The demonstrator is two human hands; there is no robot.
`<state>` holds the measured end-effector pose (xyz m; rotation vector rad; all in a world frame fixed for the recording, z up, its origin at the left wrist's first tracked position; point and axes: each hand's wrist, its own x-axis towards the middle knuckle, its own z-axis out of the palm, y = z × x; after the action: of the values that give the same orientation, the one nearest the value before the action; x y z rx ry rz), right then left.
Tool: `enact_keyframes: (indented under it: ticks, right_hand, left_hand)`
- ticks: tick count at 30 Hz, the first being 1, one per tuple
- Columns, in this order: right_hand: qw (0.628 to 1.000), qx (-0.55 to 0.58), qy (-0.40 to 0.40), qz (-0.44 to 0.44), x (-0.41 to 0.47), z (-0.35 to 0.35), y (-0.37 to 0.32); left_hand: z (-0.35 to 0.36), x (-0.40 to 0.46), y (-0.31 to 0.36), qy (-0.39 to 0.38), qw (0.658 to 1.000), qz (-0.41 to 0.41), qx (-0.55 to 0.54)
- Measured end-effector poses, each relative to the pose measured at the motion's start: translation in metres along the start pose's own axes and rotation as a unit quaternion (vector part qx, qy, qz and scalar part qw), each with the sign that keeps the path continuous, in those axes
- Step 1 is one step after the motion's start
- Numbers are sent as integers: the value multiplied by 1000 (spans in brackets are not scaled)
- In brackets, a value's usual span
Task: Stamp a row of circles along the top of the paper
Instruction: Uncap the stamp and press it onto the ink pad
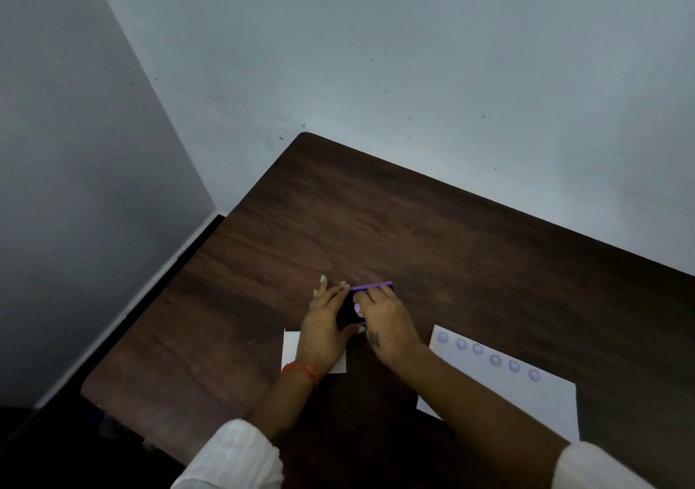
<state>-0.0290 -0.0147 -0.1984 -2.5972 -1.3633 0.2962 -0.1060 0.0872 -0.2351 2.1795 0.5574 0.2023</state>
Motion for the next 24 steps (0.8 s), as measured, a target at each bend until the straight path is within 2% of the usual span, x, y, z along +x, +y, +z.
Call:
enact_keyframes:
  ticks: [2,4,6,9,15,19,24]
  right_hand:
    - [1000,-12,-14,-11,-1,-2,-1]
    - [998,-5,14,-68,3,-5,7]
    - [996,-7,27,-84,6,-5,14]
    - [999,23,-5,-27,1,-4,1]
    - [989,144,27,29,5,-23,15]
    - [999,37,7,-19,2,-11,23]
    - [1000,6,13,-15,7,-14,14]
  left_hand:
    - [0,0,0,-1,1000,10,23]
    - [-1,1,0,-1,1000,14,16]
    - [0,1,0,-2,1000,10,5]
    - [-2,0,1,-4,1000,7,10]
    - [-6,1,5,-20,1000,3,13]
    - [-4,2,3,-14,1000,0,7]
    - [-3,2,2,-7,1000,3,5]
